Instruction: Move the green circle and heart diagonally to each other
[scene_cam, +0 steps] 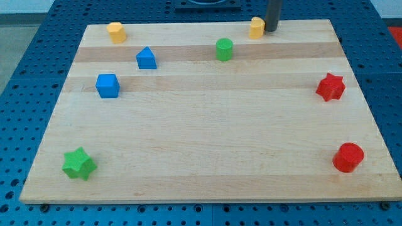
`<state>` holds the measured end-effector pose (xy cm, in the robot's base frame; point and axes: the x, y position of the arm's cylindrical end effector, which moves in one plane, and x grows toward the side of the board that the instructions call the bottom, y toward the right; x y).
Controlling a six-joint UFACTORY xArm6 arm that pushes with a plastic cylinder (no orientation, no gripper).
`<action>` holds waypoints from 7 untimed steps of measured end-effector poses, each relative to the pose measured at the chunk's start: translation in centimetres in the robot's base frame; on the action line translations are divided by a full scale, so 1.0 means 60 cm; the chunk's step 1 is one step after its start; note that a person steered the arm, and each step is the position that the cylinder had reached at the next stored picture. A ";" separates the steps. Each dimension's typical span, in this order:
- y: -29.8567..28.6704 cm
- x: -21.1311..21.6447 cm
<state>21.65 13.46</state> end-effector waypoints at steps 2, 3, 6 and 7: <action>-0.087 0.000; -0.121 0.000; -0.161 0.000; -0.176 0.000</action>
